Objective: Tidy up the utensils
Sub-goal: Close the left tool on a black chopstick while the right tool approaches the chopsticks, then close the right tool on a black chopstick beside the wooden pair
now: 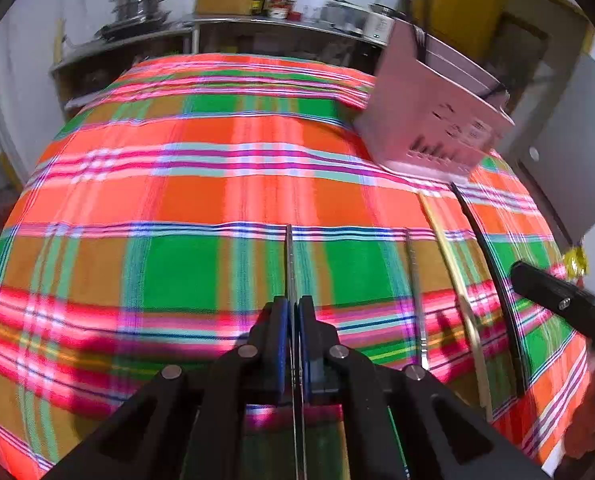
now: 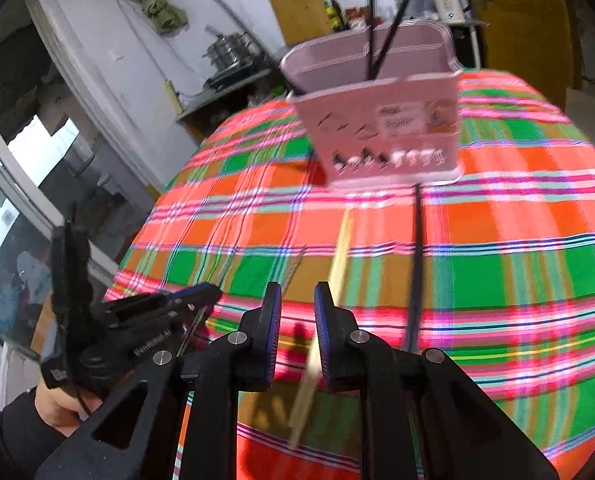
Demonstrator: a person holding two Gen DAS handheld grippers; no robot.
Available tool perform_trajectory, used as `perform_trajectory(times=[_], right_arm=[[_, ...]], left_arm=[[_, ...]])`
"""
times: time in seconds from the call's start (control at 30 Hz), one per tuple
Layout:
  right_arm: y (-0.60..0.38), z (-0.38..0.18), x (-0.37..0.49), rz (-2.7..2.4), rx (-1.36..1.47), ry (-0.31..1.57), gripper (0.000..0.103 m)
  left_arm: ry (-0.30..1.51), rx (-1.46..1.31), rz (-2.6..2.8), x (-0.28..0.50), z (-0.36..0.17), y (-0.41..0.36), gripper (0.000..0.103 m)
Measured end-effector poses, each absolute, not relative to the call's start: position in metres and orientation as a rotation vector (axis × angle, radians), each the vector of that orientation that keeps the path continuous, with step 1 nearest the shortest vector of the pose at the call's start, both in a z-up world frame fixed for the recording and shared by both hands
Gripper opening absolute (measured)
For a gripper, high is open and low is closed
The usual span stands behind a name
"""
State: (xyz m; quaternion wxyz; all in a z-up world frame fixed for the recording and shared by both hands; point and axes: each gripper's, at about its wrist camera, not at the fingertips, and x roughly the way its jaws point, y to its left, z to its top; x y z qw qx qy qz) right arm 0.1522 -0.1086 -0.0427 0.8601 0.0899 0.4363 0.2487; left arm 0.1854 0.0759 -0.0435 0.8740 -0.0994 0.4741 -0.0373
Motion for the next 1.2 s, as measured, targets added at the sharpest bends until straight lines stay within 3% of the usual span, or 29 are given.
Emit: perform_trajectory(times=[0.77,0.87,1.2], right_arm=[[-0.050,-0.083,0.201,0.449,0.097,1.058,0.017],[-0.039,-0.082,0.203,0.409,0.030,1.062,0.010],[-0.045,-0.070,0.203,0.433,0.069,1.054,0.004]], left_arm=[[1.057,-0.208,-0.127,0.218,-0.044,0.094,0.006],[1.067,-0.164,-0.121,0.219,-0.043,0.089,0.006],[1.071,-0.183,-0.119,0.222,-0.035,0.088,0.004]])
